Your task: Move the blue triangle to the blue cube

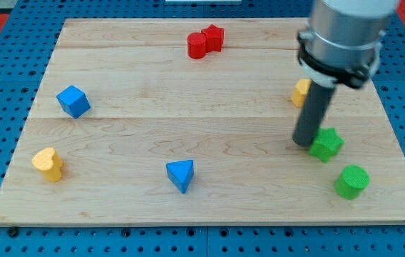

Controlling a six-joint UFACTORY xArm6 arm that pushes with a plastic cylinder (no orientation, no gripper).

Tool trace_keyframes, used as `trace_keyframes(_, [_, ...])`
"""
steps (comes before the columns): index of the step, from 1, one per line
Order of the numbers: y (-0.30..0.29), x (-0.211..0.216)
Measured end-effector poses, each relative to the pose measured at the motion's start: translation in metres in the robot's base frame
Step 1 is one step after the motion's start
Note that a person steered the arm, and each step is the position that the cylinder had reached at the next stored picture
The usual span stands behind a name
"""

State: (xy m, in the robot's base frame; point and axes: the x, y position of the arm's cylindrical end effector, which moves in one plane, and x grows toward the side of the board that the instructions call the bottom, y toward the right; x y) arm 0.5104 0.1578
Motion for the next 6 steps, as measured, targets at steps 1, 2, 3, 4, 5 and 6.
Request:
trace_keyframes(1, [-0.002, 0.015])
trace_keyframes(2, [-0.068, 0.025])
trace_keyframes(3, [-0.101, 0.078])
trace_keyframes(4, [-0.147, 0.101])
trace_keyframes(5, [-0.200, 0.031])
trace_keyframes(6, [-0.280, -0.019])
